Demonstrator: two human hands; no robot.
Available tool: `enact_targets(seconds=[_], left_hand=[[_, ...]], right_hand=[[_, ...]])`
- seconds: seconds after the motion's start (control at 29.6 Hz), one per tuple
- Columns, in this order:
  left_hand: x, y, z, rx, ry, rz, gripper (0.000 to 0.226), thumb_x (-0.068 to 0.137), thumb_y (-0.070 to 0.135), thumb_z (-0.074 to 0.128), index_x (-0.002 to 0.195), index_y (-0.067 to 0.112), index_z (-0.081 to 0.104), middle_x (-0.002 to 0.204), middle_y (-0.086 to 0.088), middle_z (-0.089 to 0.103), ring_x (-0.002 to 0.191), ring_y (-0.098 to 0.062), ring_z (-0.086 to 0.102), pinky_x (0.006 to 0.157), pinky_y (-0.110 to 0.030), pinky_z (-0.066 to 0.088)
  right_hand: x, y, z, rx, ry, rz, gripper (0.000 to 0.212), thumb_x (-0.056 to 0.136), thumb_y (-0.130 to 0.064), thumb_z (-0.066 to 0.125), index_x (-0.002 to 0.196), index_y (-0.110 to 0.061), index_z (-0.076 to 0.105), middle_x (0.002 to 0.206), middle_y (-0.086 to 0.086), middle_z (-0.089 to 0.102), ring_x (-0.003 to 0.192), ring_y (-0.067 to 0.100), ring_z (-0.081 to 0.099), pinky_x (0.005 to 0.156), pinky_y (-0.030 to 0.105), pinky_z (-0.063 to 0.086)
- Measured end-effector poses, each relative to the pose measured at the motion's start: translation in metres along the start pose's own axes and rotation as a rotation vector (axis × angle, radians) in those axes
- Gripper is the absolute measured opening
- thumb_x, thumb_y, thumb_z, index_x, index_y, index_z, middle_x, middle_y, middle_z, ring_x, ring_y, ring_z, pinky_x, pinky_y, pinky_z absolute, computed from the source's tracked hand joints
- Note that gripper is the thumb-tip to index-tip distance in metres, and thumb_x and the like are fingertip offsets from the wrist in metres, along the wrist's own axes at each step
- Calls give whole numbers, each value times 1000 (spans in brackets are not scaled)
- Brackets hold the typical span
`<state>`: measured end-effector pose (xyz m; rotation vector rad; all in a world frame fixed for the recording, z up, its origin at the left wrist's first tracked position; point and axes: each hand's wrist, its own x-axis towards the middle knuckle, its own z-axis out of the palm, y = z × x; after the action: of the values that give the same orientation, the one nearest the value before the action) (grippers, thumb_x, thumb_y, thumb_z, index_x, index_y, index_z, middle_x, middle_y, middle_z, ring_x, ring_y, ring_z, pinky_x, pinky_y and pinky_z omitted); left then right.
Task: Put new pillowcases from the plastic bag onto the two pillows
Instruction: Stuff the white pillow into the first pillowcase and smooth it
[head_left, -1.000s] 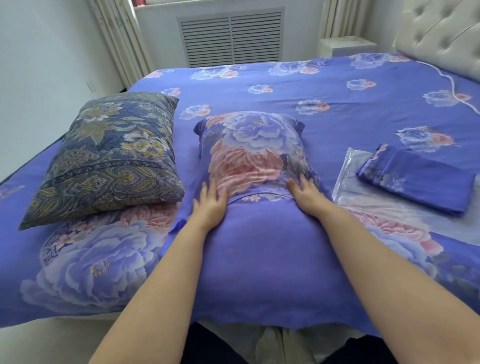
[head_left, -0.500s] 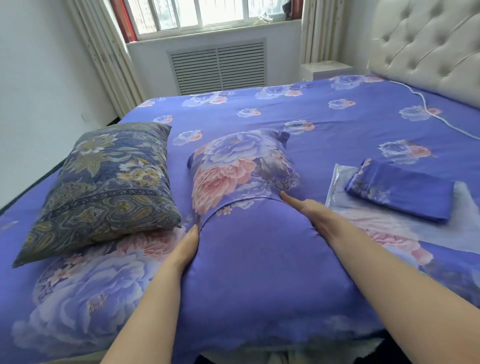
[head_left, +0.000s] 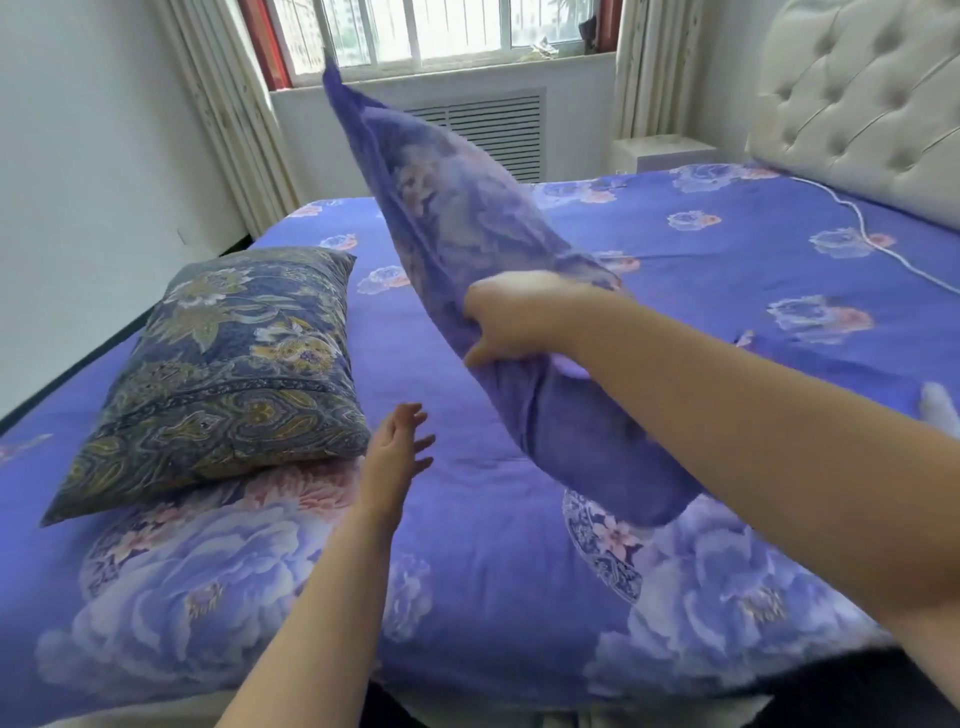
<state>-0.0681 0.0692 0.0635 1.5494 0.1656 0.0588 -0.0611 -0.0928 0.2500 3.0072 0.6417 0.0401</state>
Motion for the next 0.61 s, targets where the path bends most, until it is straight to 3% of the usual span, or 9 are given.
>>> enact_targets(seconds=[0.07,0.13,0.17,0.27,0.37,0.44,0.51,0.61], left_hand=[[3,5,-2,-75,244,129,29,101,35,37,115,14,51,115,-9,56,86,-21,59,67,-29,50],[7,8,-4,61,385,284,28,100,29,41,115,7,53,111,-19,58,92,-32,57,79,-38,51],[7,9,-2,147,392,367,28,100,28,44,114,7,55,111,-18,60,97,-30,57,87,-36,47],[-1,13,18,317,245,537,33,95,33,47,117,11,58,116,-6,62,105,-15,57,93,-25,42],[0,5,53,462,19,597,45,93,37,44,131,13,53,136,-2,52,128,-14,44,108,-28,32],[7,-10,73,671,-104,495,47,99,39,37,141,20,41,150,-3,36,142,-17,25,116,-39,20],[9,-32,84,847,-163,204,52,100,45,31,148,27,24,159,-2,15,146,-22,8,117,-48,10],[-5,-62,83,843,-70,-160,79,89,63,40,151,30,3,159,-5,-7,146,-30,-1,116,-47,5]], right_hand=[[4,1,24,206,-54,-89,41,86,-49,59,95,-10,69,89,10,69,83,26,64,69,32,50],[15,16,49,263,96,-32,37,89,-50,52,106,-22,69,112,6,66,103,24,60,85,36,50],[20,26,65,250,135,22,38,91,-49,49,118,-27,64,127,4,59,117,26,53,96,39,44],[15,50,127,259,-32,195,53,93,-55,41,142,-34,34,154,1,25,141,27,23,112,52,19],[0,47,181,234,-86,204,57,91,-62,33,144,-44,20,159,-8,3,146,27,-1,110,62,0],[-17,39,200,266,-22,156,45,93,-57,33,136,-44,38,158,-13,9,146,23,-2,110,60,-5],[-37,38,213,331,78,105,34,96,-48,38,111,-34,65,150,-16,33,145,15,11,113,51,-3],[-63,51,219,606,175,179,45,96,-37,47,66,-15,72,103,-4,72,120,15,53,112,32,22]])
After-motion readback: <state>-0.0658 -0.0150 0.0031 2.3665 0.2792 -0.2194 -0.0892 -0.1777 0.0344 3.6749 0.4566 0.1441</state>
